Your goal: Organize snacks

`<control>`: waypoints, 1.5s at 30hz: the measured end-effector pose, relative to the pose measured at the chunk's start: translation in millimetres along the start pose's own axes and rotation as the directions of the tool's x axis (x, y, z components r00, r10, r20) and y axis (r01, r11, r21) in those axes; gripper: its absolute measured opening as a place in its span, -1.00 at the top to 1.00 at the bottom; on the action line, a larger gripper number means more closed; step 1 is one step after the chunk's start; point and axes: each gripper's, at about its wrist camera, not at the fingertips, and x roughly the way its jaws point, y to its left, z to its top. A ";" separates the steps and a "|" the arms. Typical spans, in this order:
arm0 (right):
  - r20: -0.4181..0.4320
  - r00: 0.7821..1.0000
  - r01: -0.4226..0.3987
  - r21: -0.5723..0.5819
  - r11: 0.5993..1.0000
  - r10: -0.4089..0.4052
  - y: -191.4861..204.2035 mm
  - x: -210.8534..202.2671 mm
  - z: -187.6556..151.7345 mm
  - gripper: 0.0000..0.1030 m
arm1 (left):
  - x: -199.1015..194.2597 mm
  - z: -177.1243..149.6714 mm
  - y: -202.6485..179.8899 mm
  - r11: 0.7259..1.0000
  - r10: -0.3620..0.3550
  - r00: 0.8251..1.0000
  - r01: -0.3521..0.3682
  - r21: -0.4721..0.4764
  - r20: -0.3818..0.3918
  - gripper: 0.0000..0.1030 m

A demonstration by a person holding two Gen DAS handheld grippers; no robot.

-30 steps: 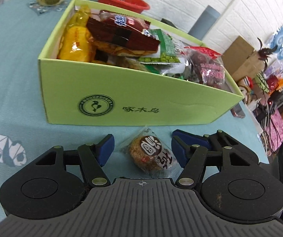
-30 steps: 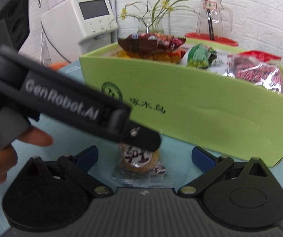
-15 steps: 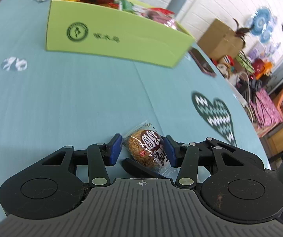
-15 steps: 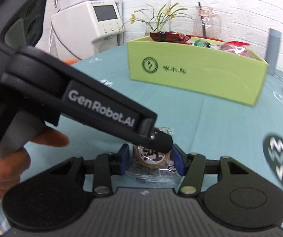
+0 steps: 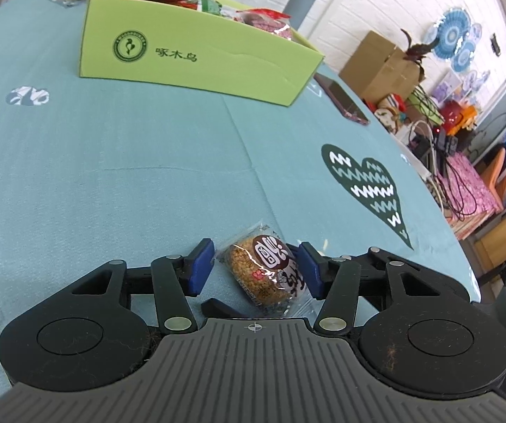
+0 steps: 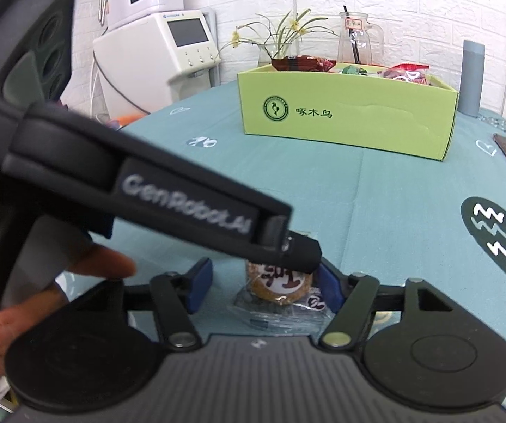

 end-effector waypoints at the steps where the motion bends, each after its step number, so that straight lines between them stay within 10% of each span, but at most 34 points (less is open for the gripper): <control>1: 0.000 1.000 0.003 -0.008 1.000 -0.003 0.9 0.4 0.0 -0.34 | -0.6 -2.1 -0.2 1.000 -0.002 1.000 0.002 0.008 0.008 0.28; 7: -0.009 1.000 0.005 -0.040 0.999 -0.006 -11.3 -0.4 20.5 -0.06 | 5.7 18.5 -2.5 0.999 -0.046 0.999 0.046 -0.015 -0.008 0.54; 15: 0.191 0.981 0.066 -0.159 0.985 -0.035 -76.3 37.7 162.5 -0.07 | 13.2 180.6 -20.6 0.995 -0.060 0.981 0.045 0.086 0.182 0.52; 21: 0.118 0.993 0.021 -0.110 0.994 -0.008 -131.5 132.1 224.3 -0.07 | 87.3 264.3 8.9 0.997 0.030 0.988 -0.041 0.071 0.151 0.52; 30: 0.098 0.995 0.007 -0.129 0.992 0.005 -129.4 168.1 219.4 -0.42 | 113.4 260.8 26.0 0.994 0.032 0.989 -0.047 0.099 0.146 0.05; 33: 0.135 0.991 0.007 -0.101 0.995 0.006 -132.4 144.7 218.6 -0.47 | 83.9 259.9 21.4 0.996 0.006 0.971 -0.027 0.084 0.238 -0.39; 41: 0.318 0.945 0.067 0.049 0.997 -0.079 -131.8 33.0 197.0 -0.52 | -20.5 225.2 0.3 0.992 0.070 0.896 -0.109 0.065 0.439 -0.74; 45: 0.309 0.946 0.069 0.116 0.991 -0.101 -114.6 -8.1 155.3 -0.53 | -42.4 173.5 -8.9 0.982 0.166 0.895 -0.190 0.016 0.414 -0.79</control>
